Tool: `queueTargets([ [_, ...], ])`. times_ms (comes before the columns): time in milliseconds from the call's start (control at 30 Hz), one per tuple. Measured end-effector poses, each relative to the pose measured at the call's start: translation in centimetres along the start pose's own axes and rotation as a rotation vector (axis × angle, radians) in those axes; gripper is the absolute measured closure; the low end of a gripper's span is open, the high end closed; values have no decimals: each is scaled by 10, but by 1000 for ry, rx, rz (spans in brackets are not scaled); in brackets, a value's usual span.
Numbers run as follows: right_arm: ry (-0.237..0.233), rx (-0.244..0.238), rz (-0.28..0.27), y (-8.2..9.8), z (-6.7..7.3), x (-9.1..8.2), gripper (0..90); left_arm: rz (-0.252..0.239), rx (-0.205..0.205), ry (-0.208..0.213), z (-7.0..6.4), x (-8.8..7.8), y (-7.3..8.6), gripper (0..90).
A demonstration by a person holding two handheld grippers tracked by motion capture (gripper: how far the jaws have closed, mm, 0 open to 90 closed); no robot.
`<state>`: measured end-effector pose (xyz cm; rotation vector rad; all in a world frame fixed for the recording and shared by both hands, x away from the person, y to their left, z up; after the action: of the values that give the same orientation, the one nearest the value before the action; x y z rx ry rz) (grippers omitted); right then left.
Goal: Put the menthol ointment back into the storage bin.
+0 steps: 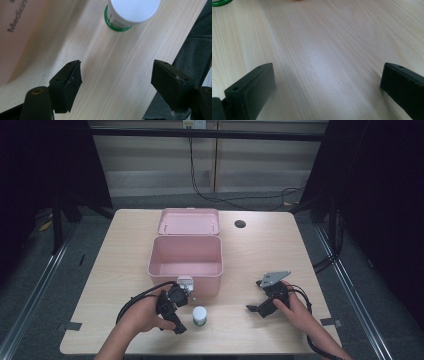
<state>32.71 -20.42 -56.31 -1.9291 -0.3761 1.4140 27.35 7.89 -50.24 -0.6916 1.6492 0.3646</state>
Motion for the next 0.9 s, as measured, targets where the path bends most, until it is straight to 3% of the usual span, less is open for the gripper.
queueTargets([
  [900,0,0,0,0,0,0,0,23,22,4,-18,13,-34,280],
])
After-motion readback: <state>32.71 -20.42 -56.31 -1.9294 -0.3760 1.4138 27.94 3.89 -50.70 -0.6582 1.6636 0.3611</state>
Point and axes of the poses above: each handheld gripper's, and its own axes: x roughly forward along the jaws, y roughly out of its underside, z roughly to its left, the point moved 7 cm from there along x, roughly forward along the jaws, and after that the axes turned 15 degrees about -x, right-handed, at the moved point
